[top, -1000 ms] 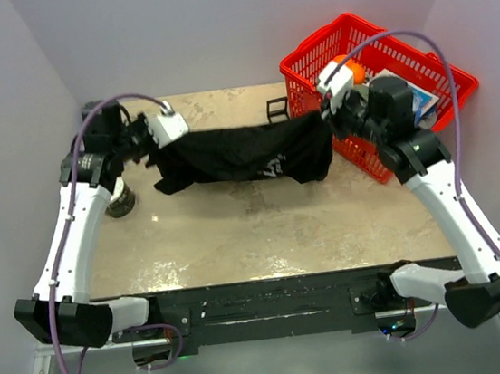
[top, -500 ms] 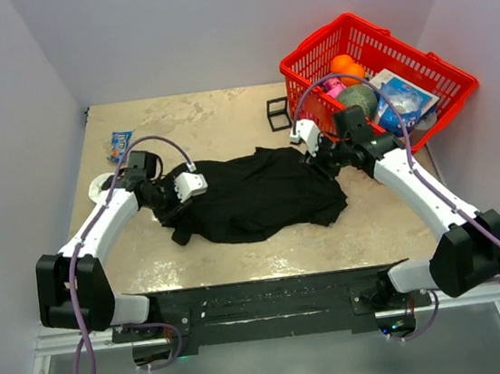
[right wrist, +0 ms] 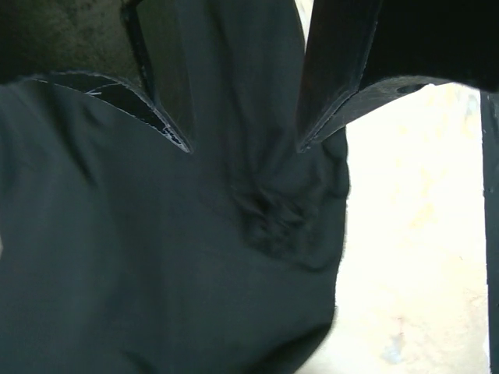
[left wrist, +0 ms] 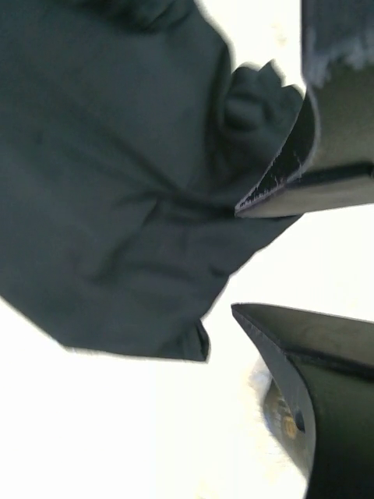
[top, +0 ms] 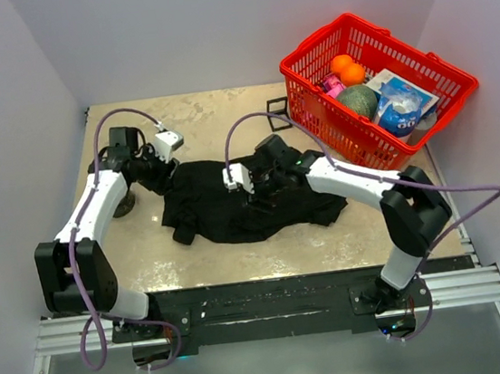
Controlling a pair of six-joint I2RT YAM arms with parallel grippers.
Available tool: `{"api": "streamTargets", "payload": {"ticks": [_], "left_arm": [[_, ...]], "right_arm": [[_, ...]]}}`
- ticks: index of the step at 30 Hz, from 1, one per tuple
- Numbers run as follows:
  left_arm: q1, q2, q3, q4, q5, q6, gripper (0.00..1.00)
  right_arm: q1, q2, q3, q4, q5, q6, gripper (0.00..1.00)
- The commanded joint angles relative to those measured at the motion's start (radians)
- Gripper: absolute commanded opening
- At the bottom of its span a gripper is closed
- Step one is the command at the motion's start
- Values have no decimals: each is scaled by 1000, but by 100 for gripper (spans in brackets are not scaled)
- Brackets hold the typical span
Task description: Remove the brooch from the garment
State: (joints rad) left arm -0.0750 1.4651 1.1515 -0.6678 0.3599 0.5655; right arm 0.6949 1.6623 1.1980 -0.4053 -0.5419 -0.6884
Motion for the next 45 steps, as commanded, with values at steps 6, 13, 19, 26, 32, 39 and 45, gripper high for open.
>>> {"api": "streamTargets", "payload": {"ticks": [6, 13, 19, 26, 32, 39, 45], "left_arm": [[38, 18, 70, -16, -91, -279, 61], [52, -6, 60, -16, -94, -277, 61], [52, -9, 62, -21, -116, -283, 61], [60, -61, -13, -33, -119, -191, 61], [98, -270, -139, -151, 89, 101, 63], [95, -500, -361, -190, 309, 362, 52], [-20, -388, -400, -199, 347, 399, 50]], "right_arm": [[74, 70, 17, 88, -84, -16, 61], [86, 112, 25, 85, -101, -22, 61], [89, 155, 31, 86, -107, -19, 54], [91, 174, 71, 105, -80, 6, 5], [26, 74, 127, 151, -26, 185, 0], [-14, 103, 195, 201, -1, 375, 0], [-34, 174, 251, 246, 25, 449, 0]]}}
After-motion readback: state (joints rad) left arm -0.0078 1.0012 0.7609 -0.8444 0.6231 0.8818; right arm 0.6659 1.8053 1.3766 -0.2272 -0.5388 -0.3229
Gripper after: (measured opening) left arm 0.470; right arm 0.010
